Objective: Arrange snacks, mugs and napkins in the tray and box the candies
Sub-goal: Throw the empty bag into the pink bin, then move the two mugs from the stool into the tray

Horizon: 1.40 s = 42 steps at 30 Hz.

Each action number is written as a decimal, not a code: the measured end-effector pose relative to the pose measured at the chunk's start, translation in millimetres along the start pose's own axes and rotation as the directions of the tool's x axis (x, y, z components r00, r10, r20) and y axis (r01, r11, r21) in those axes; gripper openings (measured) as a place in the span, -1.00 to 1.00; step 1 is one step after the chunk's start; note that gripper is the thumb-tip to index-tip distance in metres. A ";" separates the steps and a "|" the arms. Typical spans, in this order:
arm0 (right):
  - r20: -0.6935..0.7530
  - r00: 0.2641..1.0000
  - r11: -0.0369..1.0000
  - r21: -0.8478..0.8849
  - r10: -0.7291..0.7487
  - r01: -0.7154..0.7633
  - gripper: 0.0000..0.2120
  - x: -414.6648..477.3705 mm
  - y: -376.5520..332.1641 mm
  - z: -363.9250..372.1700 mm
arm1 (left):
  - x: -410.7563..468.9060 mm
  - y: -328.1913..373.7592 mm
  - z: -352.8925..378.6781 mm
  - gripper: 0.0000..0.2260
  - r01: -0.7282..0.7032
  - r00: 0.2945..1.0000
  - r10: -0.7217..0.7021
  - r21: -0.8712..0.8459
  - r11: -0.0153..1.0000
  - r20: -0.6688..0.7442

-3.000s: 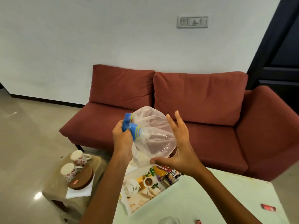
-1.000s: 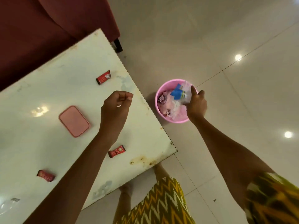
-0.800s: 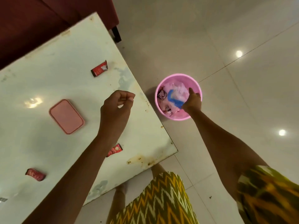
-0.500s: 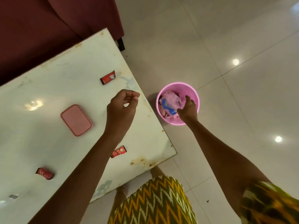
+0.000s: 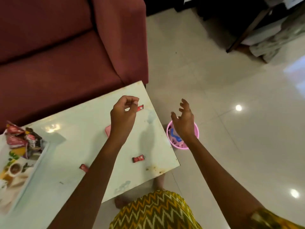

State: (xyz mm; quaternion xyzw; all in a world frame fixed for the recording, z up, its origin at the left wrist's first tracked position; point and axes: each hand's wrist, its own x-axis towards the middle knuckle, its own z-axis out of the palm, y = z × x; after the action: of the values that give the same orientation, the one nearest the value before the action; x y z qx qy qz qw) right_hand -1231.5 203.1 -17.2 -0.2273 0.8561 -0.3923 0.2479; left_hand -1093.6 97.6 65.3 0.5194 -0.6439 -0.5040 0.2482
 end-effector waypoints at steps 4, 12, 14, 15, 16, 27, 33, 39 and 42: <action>-0.055 0.990 0.987 0.091 -0.128 0.132 -0.47 -35.6 -72.3 -19.8 | -24.1 36.4 -69.2 -0.92 -0.090 0.990 0.081 -0.077 0.993 -0.112; -0.044 0.896 0.877 0.194 -0.441 0.441 -0.53 -158.3 -210.5 27.7 | -93.7 41.6 -241.8 -0.87 -0.270 0.923 0.219 -0.125 0.955 -0.317; -0.025 0.860 0.835 0.223 -0.510 0.502 -0.54 -200.6 -245.7 52.0 | -121.6 30.9 -295.5 -0.89 -0.294 0.890 0.236 -0.098 0.951 -0.389; -0.015 0.843 0.816 0.242 -0.537 0.525 -0.54 -218.1 -261.3 62.2 | -132.8 25.8 -317.6 -0.90 -0.302 0.877 0.239 -0.090 0.949 -0.418; -0.003 0.824 0.794 0.265 -0.566 0.547 -0.53 -239.3 -278.8 75.6 | -146.9 18.8 -344.4 -0.90 -0.307 0.859 0.239 -0.083 0.948 -0.452; 0.201 0.577 0.599 0.437 -0.792 0.671 -0.61 -421.7 -398.5 219.6 | -264.7 -56.1 -559.5 -0.81 -0.248 0.639 0.128 -0.046 0.968 -0.759; 0.343 0.414 0.536 0.476 -0.843 0.697 -0.64 -485.8 -435.3 318.2 | -299.3 -115.1 -642.0 -0.81 -0.128 0.497 -0.005 -0.079 0.989 -0.868; 0.471 0.306 0.536 0.499 -0.827 0.681 -0.65 -527.7 -475.3 428.5 | -293.7 -181.1 -734.4 -0.95 0.023 0.400 -0.157 -0.161 0.987 -0.903; 0.549 0.272 0.564 0.478 -0.790 0.674 -0.65 -539.4 -498.1 480.5 | -280.8 -212.1 -775.3 -0.94 0.085 0.368 -0.237 -0.221 0.972 -0.899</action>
State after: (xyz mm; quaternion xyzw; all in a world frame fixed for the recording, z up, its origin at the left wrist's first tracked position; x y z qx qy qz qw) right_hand -427.4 -43.9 232.8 -0.7093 0.4491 -0.4013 0.3663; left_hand -256.4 62.4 216.2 0.7529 -0.3081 -0.1963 0.5474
